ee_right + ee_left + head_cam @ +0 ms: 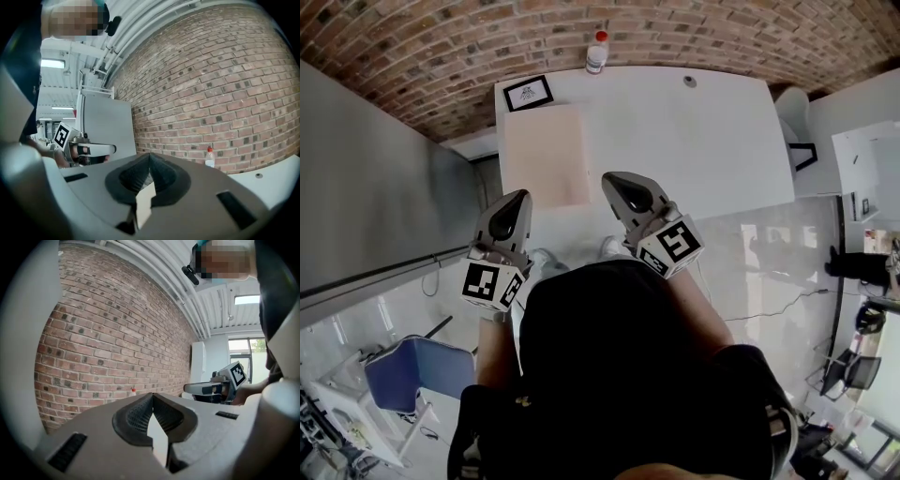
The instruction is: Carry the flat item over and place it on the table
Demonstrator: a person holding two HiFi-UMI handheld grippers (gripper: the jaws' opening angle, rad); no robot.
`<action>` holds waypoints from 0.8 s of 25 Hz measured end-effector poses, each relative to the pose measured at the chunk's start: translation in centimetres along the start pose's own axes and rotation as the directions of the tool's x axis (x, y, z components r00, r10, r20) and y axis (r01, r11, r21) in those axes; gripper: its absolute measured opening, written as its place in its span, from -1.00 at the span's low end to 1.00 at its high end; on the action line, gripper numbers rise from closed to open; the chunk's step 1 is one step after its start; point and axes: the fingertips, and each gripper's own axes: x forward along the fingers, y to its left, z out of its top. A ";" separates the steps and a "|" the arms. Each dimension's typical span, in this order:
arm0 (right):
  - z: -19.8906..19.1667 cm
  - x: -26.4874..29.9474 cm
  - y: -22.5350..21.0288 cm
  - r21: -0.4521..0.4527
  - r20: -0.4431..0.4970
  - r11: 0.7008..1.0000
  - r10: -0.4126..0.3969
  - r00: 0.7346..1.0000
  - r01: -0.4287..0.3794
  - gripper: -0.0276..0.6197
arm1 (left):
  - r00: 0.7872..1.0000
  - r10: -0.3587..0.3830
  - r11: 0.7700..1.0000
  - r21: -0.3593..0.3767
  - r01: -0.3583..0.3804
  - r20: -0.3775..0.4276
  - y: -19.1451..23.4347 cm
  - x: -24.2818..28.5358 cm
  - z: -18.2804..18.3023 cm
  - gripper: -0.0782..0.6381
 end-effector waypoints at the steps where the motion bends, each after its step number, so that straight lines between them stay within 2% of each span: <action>1: 0.2 -0.4 0.0 0.001 0.005 1.000 0.006 1.000 -0.006 -0.88 | 1.000 -0.027 1.000 -0.006 0.027 0.009 -0.7 0.1 0.4 -0.77; 4: 0.5 -1.5 -0.1 -0.009 0.016 1.000 0.012 1.000 -0.012 -0.88 | 0.997 -0.073 0.997 -0.012 0.073 0.028 -2.2 0.4 1.1 -0.77; 8: 0.5 -2.3 -0.4 -0.014 0.017 1.000 0.002 1.000 -0.001 -0.88 | 0.996 -0.078 0.997 -0.002 0.078 0.035 -3.1 0.8 1.6 -0.77; 15: 0.4 -2.6 -0.8 -0.018 0.015 1.000 -0.020 1.000 0.021 -0.88 | 0.994 -0.110 0.991 0.075 0.108 0.014 -4.2 1.6 2.2 -0.77; 20: -0.1 -2.3 -1.1 -0.042 -0.009 0.999 -0.035 0.999 0.035 -0.88 | 0.991 -0.131 0.990 0.055 0.130 0.010 -4.2 1.9 2.3 -0.77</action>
